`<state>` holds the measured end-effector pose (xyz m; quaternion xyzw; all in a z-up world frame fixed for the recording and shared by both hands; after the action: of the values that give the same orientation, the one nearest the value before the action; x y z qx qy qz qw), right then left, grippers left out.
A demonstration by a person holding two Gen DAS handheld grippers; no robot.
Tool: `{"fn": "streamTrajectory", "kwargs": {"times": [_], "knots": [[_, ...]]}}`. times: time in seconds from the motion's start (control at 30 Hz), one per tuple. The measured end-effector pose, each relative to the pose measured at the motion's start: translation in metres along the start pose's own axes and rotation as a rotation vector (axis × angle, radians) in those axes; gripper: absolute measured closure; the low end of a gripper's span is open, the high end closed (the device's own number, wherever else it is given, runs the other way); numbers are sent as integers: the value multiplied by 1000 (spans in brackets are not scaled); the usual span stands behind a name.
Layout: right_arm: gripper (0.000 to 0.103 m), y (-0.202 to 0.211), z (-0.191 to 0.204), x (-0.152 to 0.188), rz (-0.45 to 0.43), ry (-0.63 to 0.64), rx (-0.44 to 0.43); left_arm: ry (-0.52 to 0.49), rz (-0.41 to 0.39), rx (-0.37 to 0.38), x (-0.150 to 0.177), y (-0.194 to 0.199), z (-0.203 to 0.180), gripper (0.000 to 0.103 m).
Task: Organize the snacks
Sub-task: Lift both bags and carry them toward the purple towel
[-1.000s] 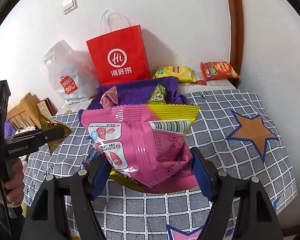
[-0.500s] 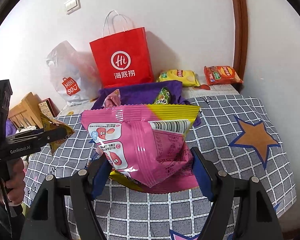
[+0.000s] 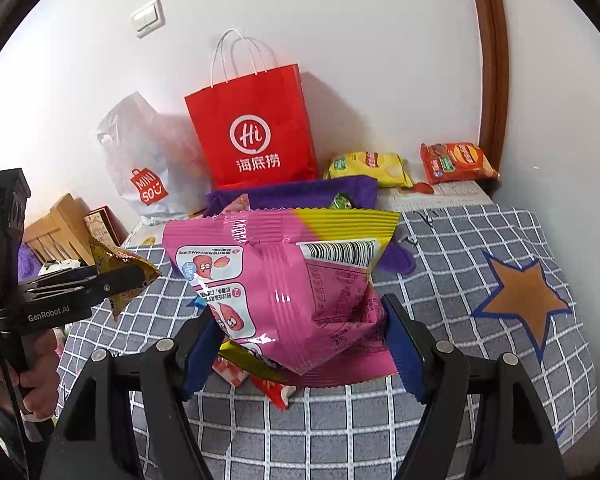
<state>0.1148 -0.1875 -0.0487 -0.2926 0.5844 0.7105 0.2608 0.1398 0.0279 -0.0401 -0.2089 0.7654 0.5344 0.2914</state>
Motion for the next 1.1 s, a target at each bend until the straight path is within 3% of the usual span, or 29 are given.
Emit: {"fn": "streamTrajectory", "kwargs": {"times": [0.47,0.77,1.1], "knots": [[29,-39,11,-46,-8,34,-67,-25,-35,-57,-47,-14,15,47],[29,-76,21,-72,-11,59,-78,22,-18,-130,-68,-33,48,47],[29,-129,30,-104,3,93,-85,70,13,-152,-86,-65,77,47]]}}
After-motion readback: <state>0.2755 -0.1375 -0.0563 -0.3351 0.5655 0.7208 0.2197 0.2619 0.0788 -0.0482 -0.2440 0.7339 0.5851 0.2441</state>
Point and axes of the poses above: each gripper's, at about its wrist camera, not at the fingertips, and y roughly against the way its jaws point, z to its left, x to its underside, the point moved 3 cm from there along -y, roughly the way its jaws point, and after that the axes turned 5 degrees about x, right-handed, at the moved point
